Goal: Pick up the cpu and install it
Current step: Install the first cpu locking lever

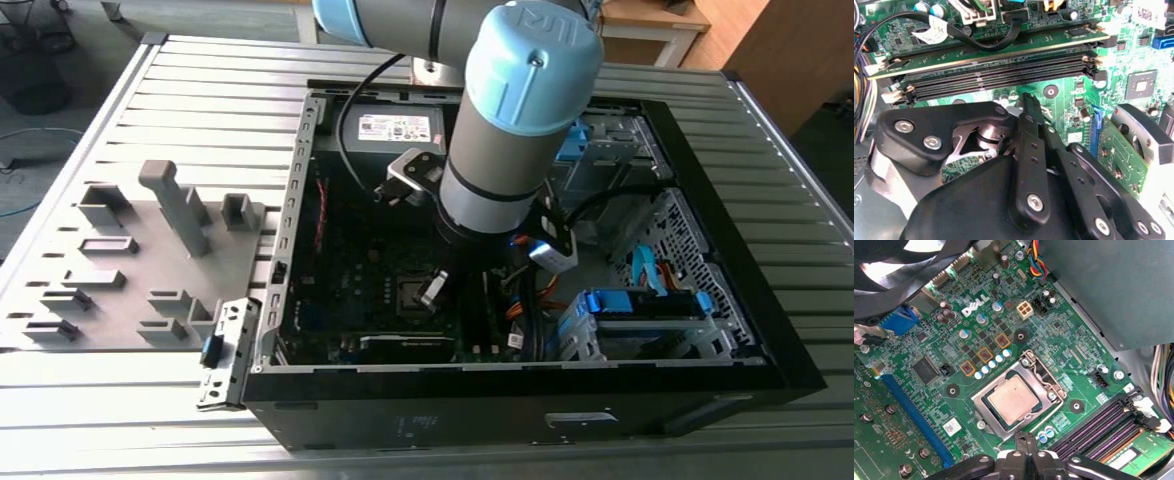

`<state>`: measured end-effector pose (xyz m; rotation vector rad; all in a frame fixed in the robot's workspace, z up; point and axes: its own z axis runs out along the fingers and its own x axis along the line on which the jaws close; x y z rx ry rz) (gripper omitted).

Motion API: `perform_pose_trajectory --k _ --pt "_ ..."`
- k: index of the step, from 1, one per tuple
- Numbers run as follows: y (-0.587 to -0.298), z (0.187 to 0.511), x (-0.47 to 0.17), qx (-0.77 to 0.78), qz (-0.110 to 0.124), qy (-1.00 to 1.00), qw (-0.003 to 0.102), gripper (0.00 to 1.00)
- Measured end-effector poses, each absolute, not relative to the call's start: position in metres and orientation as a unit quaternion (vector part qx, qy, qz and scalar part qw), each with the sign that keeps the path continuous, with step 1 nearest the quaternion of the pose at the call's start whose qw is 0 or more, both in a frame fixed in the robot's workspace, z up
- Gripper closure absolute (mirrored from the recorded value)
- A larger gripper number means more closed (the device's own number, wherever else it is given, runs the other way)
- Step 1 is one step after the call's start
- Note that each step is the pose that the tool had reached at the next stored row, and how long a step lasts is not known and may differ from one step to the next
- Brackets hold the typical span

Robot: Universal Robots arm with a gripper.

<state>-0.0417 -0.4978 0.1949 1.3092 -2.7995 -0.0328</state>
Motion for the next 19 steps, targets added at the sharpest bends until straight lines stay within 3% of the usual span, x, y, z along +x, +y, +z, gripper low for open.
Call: perform_pose_trajectory --k 19 --pt "-0.5006 0.2041 -0.0488 0.423 -0.022 -0.906 0.020 0.89"
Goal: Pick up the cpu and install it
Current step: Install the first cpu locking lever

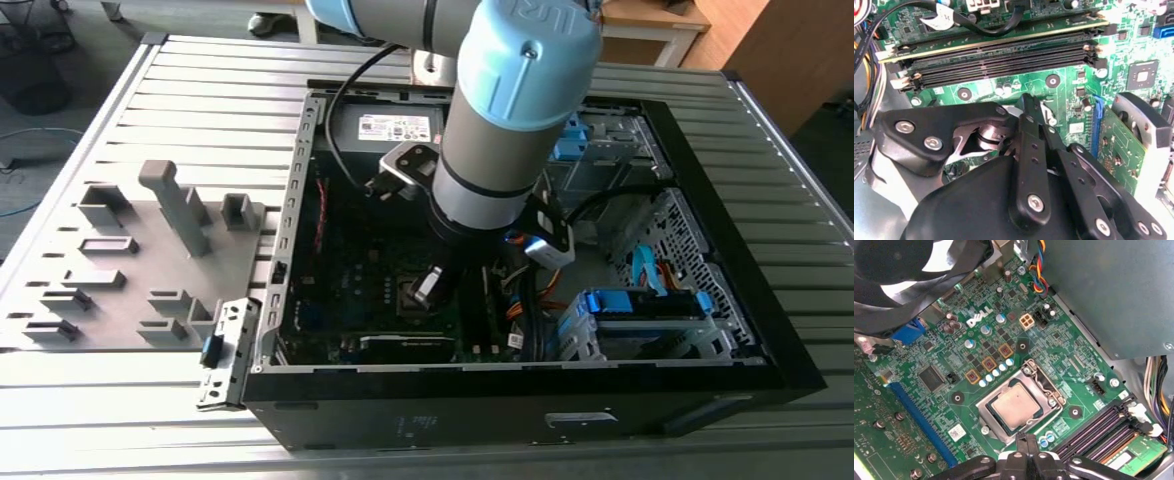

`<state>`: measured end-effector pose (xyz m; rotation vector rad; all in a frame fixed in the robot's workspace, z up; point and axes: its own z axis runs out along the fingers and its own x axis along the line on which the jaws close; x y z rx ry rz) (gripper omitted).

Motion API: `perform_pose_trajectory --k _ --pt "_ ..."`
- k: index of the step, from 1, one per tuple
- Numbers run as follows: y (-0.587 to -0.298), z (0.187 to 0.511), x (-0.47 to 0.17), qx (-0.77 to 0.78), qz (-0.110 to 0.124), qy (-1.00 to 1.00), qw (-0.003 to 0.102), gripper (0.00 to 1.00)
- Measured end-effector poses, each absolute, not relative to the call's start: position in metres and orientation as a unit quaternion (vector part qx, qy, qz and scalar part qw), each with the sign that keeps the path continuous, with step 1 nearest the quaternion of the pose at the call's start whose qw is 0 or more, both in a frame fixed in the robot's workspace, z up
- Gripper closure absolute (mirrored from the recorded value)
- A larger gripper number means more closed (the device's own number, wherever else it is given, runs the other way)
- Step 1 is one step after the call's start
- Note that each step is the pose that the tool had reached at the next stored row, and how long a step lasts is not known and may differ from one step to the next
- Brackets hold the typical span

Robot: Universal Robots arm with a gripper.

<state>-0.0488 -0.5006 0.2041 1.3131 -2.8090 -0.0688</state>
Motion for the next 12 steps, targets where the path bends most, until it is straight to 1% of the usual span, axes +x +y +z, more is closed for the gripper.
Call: perform_pose_trajectory --k 4,12 --pt "-0.5044 0.2041 -0.0490 0.424 -0.036 -0.905 0.014 0.89" --pt "-0.5109 0.2024 -0.0490 0.424 -0.037 -0.905 0.013 0.89"
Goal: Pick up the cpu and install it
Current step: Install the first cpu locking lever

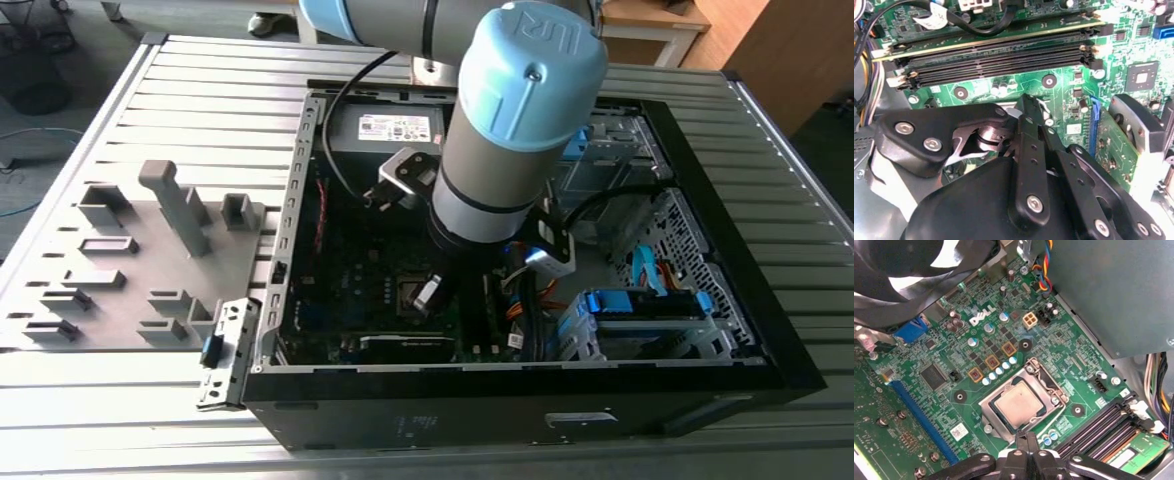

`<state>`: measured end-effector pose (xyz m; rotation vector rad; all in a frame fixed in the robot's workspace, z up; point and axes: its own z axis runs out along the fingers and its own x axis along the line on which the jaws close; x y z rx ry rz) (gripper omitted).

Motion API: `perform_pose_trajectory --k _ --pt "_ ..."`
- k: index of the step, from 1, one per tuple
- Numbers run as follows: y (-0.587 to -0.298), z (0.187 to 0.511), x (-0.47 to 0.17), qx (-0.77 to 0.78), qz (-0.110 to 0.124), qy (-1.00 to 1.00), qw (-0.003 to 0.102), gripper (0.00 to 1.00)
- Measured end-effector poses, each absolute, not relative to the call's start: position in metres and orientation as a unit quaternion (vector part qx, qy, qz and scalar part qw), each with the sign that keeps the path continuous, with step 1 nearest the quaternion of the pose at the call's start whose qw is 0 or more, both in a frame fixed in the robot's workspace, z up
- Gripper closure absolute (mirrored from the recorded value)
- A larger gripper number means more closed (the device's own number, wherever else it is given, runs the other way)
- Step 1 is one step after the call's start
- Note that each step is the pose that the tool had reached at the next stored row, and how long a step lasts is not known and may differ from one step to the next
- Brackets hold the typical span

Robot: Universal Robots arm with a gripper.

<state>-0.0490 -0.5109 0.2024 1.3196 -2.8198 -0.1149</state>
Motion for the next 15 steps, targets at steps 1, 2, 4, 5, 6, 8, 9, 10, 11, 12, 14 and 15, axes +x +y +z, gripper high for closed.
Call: perform_pose_trajectory --k 1,2,4,5,6,8,9,10,11,12,14,15 --pt "-0.5114 0.2018 -0.0489 0.424 -0.037 -0.905 0.013 0.89" --pt "-0.5116 0.2012 -0.0489 0.424 -0.037 -0.905 0.013 0.89" --pt "-0.5117 0.2001 -0.0482 0.424 -0.037 -0.905 0.013 0.89" --pt "-0.5117 0.1995 -0.0476 0.424 -0.037 -0.905 0.013 0.89" --pt "-0.5117 0.1990 -0.0469 0.424 -0.037 -0.905 0.013 0.89" --pt "-0.5117 0.1978 -0.0456 0.424 -0.037 -0.905 0.013 0.89" --pt "-0.5117 0.1971 -0.0451 0.424 -0.037 -0.905 0.013 0.89" --pt "-0.5117 0.1963 -0.0449 0.424 -0.037 -0.905 0.013 0.89" --pt "-0.5118 0.1955 -0.0447 0.424 -0.037 -0.905 0.013 0.89" --pt "-0.5119 0.1947 -0.0447 0.424 -0.037 -0.905 0.013 0.89" --pt "-0.5124 0.1932 -0.0446 0.424 -0.038 -0.905 0.013 0.89" --pt "-0.5128 0.1926 -0.0446 0.424 -0.038 -0.905 0.013 0.89"
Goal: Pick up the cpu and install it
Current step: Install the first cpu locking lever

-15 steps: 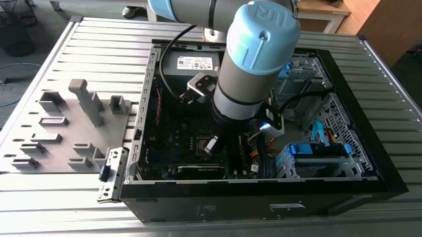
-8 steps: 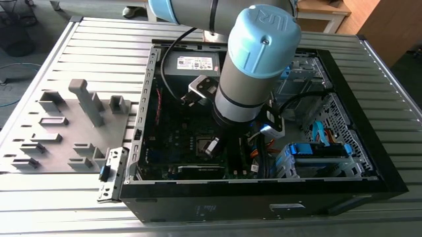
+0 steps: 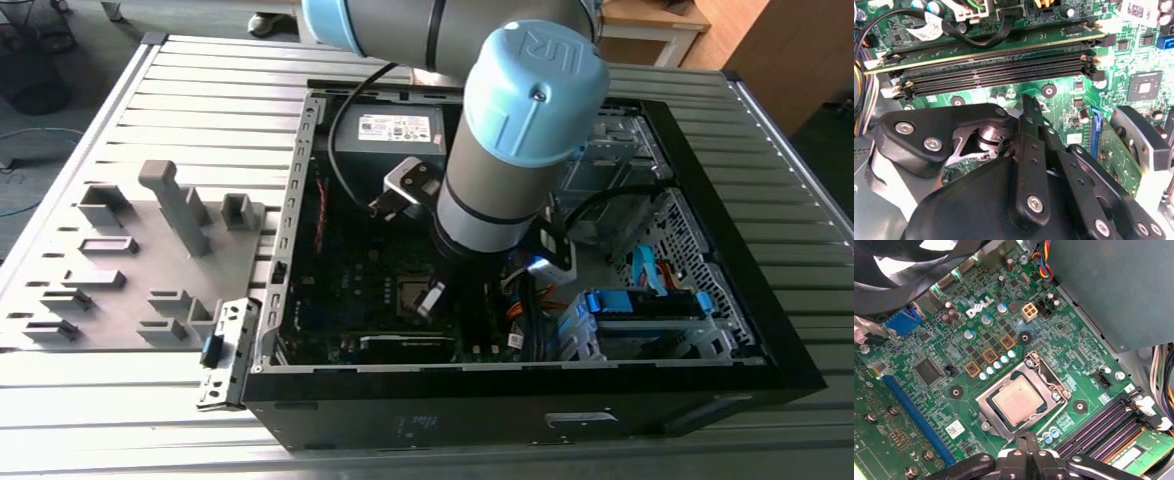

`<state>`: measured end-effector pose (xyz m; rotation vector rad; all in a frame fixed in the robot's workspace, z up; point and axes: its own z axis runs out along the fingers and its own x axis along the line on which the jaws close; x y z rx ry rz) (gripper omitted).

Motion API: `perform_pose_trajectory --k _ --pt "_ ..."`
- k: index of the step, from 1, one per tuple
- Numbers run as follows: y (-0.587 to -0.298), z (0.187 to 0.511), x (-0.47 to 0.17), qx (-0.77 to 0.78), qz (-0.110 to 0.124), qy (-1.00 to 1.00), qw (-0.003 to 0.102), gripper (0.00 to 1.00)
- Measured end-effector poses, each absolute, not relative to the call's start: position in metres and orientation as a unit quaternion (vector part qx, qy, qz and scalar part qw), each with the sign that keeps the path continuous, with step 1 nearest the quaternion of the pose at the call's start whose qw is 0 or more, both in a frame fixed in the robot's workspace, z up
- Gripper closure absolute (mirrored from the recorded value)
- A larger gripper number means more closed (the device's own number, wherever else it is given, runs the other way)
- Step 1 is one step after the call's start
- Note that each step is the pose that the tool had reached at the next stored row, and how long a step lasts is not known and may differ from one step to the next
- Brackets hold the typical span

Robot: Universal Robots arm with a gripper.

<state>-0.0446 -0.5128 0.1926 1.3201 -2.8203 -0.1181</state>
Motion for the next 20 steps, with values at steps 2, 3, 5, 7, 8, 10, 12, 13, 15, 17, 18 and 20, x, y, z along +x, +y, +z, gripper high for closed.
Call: perform_pose_trajectory --k 2,3,5,7,8,10,12,13,15,17,18,20 --pt "-0.5136 0.1915 -0.0445 0.424 -0.038 -0.905 0.012 0.89" --pt "-0.5141 0.1910 -0.0444 0.424 -0.039 -0.905 0.012 0.89" --pt "-0.5149 0.1901 -0.0443 0.424 -0.039 -0.905 0.012 0.89" --pt "-0.5155 0.1894 -0.0442 0.424 -0.040 -0.905 0.012 0.89" --pt "-0.5156 0.1892 -0.0442 0.424 -0.041 -0.905 0.012 0.89" --pt "-0.5157 0.1889 -0.0442 0.424 -0.042 -0.905 0.011 0.89" --pt "-0.5160 0.1888 -0.0441 0.424 -0.046 -0.905 0.009 0.89" --pt "-0.5164 0.1887 -0.0441 0.424 -0.048 -0.904 0.008 0.89" --pt "-0.5174 0.1885 -0.0442 0.424 -0.051 -0.904 0.007 0.89" --pt "-0.5178 0.1883 -0.0442 0.424 -0.052 -0.904 0.006 0.89" --pt "-0.5178 0.1883 -0.0442 0.424 -0.052 -0.904 0.006 0.89" --pt "-0.5183 0.1881 -0.0441 0.424 -0.052 -0.904 0.006 0.89"
